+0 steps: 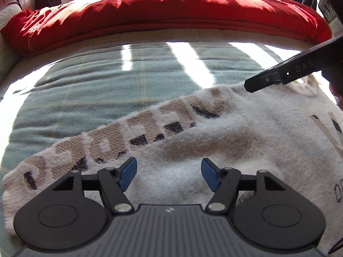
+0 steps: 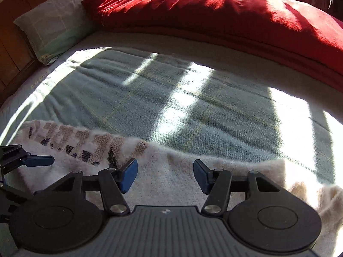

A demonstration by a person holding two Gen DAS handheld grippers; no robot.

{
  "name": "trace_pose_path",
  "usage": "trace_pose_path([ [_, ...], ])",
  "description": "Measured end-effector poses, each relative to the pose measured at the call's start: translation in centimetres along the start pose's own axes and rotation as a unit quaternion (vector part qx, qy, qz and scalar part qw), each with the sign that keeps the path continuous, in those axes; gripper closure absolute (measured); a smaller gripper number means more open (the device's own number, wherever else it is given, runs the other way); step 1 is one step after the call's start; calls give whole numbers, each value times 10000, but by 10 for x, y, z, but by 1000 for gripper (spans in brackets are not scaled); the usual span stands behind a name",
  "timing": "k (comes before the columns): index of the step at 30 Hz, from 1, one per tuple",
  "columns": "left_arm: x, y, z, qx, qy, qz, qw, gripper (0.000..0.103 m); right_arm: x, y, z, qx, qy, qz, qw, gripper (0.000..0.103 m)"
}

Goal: Fold clothes

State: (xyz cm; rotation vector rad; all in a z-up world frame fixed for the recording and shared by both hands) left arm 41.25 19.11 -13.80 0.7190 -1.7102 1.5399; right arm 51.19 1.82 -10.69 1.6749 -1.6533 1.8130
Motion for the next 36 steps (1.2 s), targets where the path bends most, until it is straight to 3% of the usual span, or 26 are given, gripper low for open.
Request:
trace_pose_path([
  [3,-4,15,-23,64,-362,-277,9989,35,9,24,-40,-10,-833,-281,9961,51],
  [6,-5,22,-38,280,-297,-255,9988,31,-2,53,-77,12,-1272,-758,9890,58],
  [8,-6,22,-44,246,-416,-279,9984,31,-19,70,-89,-15,-1144,-960,9888,56],
  [12,7,17,-51,262,-607,-219,9976,33,-24,65,-99,6,-1063,-1031,9890,52],
  [18,25,22,-60,605,-501,-188,9967,36,-5,57,-103,-170,-1391,-808,9868,51],
  [20,21,30,-66,822,-579,-311,9944,36,-31,70,-107,-305,-1390,-1172,9829,46],
  [22,23,36,-74,1127,-592,-357,9912,37,-38,73,-117,-136,-1442,-1025,9841,28],
  [23,24,38,-78,1277,-599,-357,9894,37,-36,71,-121,-47,-1419,-1045,9843,24],
  [26,41,43,-92,1754,-705,-250,9817,37,-25,69,-125,14,-1367,-1005,9855,26],
  [28,52,49,-105,2209,-768,-195,9721,37,-16,70,-123,-109,-1425,-993,9847,26],
  [30,58,57,-122,2789,-739,-117,9574,37,-11,71,-122,-87,-1399,-983,9852,26],
  [33,55,83,-154,3986,-544,-19,9155,38,-7,71,-122,-5,-1383,-960,9857,26],
  [36,45,102,-176,4873,-194,326,8724,39,-7,70,-122,-14,-1386,-952,9858,26],
])
Point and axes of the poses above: each gripper's, at about its wrist camera, not at the fingertips, and x roughly against the way its jaws point, z to its right, y to its underside, the point moved 7 cm from there along -x, roughly the way its jaws point, and after that the axes turned 2 degrees about z, right-handed, at the moved point
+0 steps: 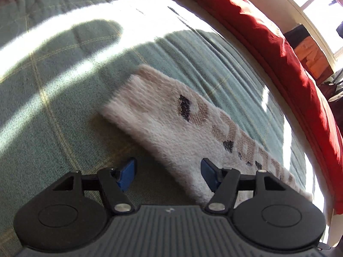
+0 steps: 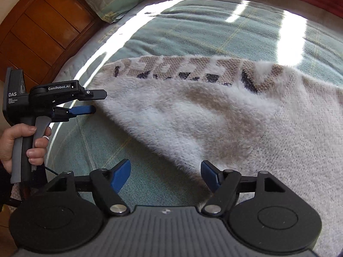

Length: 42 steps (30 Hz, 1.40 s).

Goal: Fold clothes

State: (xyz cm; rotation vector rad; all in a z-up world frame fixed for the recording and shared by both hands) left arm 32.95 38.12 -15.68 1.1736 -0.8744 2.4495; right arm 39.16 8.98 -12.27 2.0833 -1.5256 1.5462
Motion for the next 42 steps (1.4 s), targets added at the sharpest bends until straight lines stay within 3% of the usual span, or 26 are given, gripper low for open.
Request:
trace_pose_path([
  [3,-9,-10,-11,558,358,196,9976,40,2,-2,1,-61,36,49,10000,26],
  [4,-11,-14,-10,553,344,239,9976,53,2,-3,1,-79,54,59,9999,26],
  [5,-14,-17,-6,308,175,280,9990,78,2,-3,2,-99,87,58,9999,26],
  [6,-16,-19,0,-63,-108,326,9994,89,1,-4,3,-121,120,53,9998,26],
  [7,-15,-21,6,-432,-323,411,9977,92,0,-4,5,-151,151,44,9998,26],
  [10,-9,-28,20,-1280,-749,678,9866,92,3,-5,9,-266,193,80,9994,26],
  [14,-5,-33,7,-1405,-1242,656,9801,81,8,-6,9,-216,220,127,9994,26],
  [16,6,-37,3,-1433,-1521,773,9749,82,12,-8,8,-185,234,174,9994,26],
  [19,22,-38,17,-1623,-1475,869,9718,81,16,-9,6,-132,126,231,9996,26],
  [23,8,-19,67,-2061,-457,405,9766,62,14,-9,4,-107,1,240,9997,26],
  [27,-17,7,108,-2336,539,-347,9702,57,7,-6,2,-196,-44,161,9997,26],
  [30,-43,23,102,-2411,415,-930,9652,57,7,-5,2,-228,-27,174,9996,26],
  [32,-41,18,91,-2444,438,-788,9655,57,8,-5,4,-225,-8,187,9996,26],
  [34,-35,5,74,-2210,342,-719,9720,57,9,-4,7,-219,12,195,9996,25],
  [38,-30,-25,43,-2169,-215,-397,9751,62,13,-4,20,-305,132,215,9992,25],
  [42,-29,-46,42,-2043,-598,-152,9770,62,18,-6,30,-358,242,270,9987,25],
])
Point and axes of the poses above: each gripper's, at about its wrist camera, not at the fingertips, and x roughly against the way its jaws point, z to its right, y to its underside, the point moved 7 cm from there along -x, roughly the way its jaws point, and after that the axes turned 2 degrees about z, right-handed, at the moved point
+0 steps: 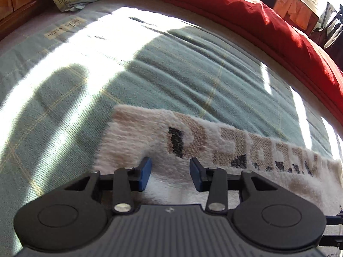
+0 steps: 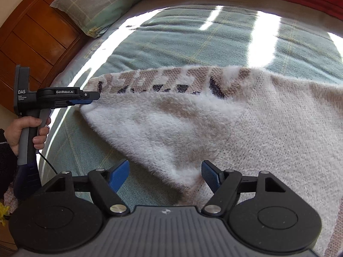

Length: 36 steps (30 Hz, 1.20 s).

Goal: Fold clothes

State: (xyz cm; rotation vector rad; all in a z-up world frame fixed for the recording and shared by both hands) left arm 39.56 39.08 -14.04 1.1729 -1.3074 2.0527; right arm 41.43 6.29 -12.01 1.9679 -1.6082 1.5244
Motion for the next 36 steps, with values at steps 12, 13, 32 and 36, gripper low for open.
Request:
trace_pose_path([
  [12,-21,-13,-15,-350,-446,433,9975,44,-11,6,5,29,216,-49,9998,18],
  [13,-16,-13,-16,-274,-472,428,9976,44,-12,7,7,-22,236,-67,9997,15],
  [32,7,44,35,-1863,-470,300,9809,31,-66,-38,-2,378,567,342,9971,0],
  [36,17,38,40,-1764,-506,353,9824,35,-58,-48,-8,399,609,379,9966,1],
])
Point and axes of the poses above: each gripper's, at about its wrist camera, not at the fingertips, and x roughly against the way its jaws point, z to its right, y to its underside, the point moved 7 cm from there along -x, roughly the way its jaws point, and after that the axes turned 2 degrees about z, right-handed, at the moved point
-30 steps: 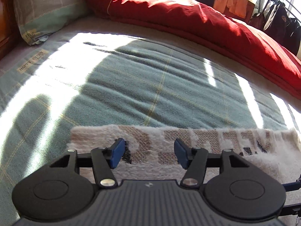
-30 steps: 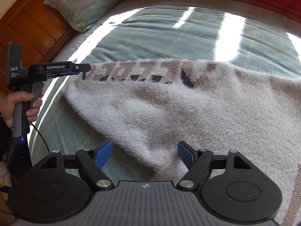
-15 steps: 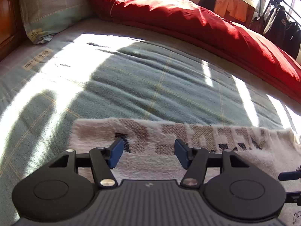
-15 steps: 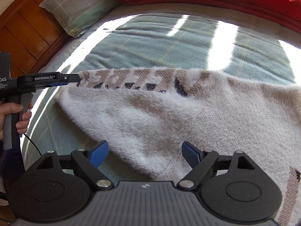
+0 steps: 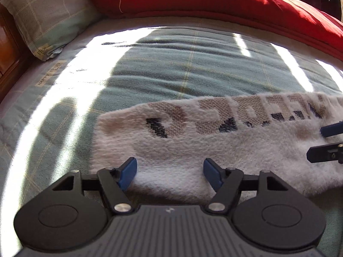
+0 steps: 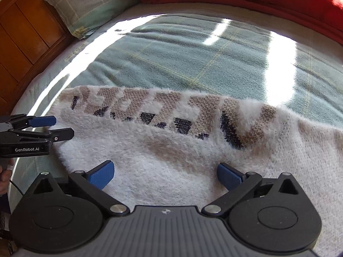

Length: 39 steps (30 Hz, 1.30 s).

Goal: Fold clothes

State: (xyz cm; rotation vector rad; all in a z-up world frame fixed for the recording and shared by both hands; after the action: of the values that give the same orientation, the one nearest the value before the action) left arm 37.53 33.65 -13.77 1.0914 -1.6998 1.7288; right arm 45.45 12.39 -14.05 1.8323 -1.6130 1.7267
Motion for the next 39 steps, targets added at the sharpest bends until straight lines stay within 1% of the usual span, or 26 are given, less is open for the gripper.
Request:
trace_pose_path([
  [1,4,-3,4,-13,43,73,10000,35,7,-3,0,-15,-14,64,10000,5],
  [3,9,-6,15,-31,280,184,9994,34,26,-11,2,10,41,340,9994,5],
  [4,8,-5,21,-82,365,175,9991,33,32,-14,7,36,222,469,9986,5],
  [6,1,0,30,-284,311,118,9990,33,44,-20,17,91,587,702,9958,5],
  [7,-3,3,32,-319,261,76,9991,33,42,-21,25,109,786,726,9942,5],
  [9,-9,9,34,-360,182,14,9992,33,32,-20,45,73,1188,628,9909,5],
  [12,-10,9,31,-221,237,12,9995,31,11,-17,72,-230,1422,401,9888,5],
  [13,-10,10,30,-194,241,-1,9995,29,3,-18,78,-359,1434,289,9886,4],
  [15,-12,10,29,-186,242,-24,9995,27,-9,-22,85,-511,1404,243,9885,0],
  [17,-13,9,29,-182,233,-51,9996,25,-18,-28,87,-561,1440,113,9879,0],
  [19,-11,7,29,-155,211,-48,9996,25,-19,-31,86,-523,1452,12,9880,0],
  [21,-5,4,32,-137,241,-6,9996,27,-10,-31,85,-541,1293,-16,9901,0],
  [24,10,-2,47,-281,372,142,9988,27,17,-23,83,-565,1059,30,9928,0],
  [26,21,-5,63,-431,539,239,9973,27,37,-13,84,-515,1053,79,9931,0],
  [29,33,-9,100,-692,916,316,9929,27,67,7,87,-215,1268,65,9917,0],
  [31,38,-9,127,-872,1220,351,9881,26,83,22,91,-54,1460,19,9893,0],
  [34,42,-6,168,-1071,1546,306,9817,27,103,46,99,69,1656,-125,9861,0],
  [37,52,1,208,-1230,1984,252,9720,27,122,69,108,-7,1778,-215,9838,0],
  [38,56,6,221,-1372,2103,247,9676,26,129,78,112,-54,1816,-238,9831,0],
  [39,61,12,235,-1628,2149,253,9626,26,136,85,115,-117,1854,-252,9823,0],
])
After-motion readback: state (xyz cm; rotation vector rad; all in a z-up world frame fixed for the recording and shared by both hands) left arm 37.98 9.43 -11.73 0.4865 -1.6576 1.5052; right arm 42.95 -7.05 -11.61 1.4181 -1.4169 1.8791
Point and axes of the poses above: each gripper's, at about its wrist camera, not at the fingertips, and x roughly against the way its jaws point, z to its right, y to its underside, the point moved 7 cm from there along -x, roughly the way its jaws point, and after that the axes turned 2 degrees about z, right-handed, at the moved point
